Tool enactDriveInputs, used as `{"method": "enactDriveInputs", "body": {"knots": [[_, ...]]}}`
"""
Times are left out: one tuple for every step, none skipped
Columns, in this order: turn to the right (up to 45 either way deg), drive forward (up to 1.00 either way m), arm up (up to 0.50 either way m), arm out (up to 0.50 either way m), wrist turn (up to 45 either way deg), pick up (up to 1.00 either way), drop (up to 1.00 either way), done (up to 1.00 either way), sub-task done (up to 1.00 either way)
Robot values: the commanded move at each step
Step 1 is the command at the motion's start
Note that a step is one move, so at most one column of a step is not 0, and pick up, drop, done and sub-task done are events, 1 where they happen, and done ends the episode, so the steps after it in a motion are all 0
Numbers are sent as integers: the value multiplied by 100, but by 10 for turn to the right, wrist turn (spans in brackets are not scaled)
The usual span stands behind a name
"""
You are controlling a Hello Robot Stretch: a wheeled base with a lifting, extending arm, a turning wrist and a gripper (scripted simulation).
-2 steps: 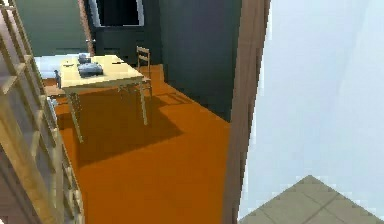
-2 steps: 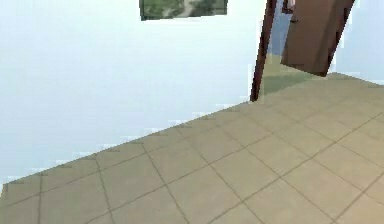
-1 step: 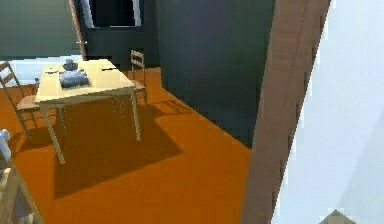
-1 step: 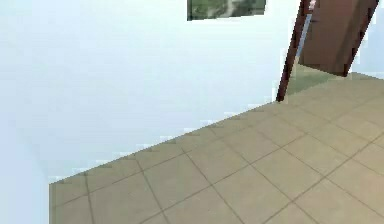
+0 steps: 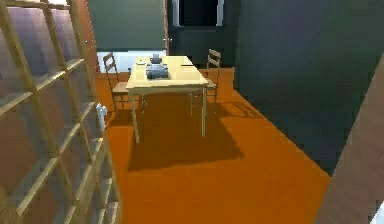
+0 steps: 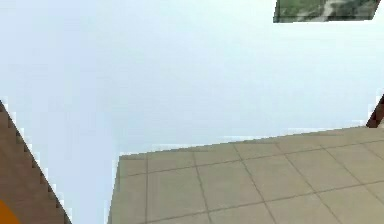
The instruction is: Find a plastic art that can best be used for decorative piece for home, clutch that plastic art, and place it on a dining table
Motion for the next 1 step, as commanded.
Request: {"method": "enactDriveInputs", "body": {"knots": [[0,100,0,0,0,0,0,0,0]]}}
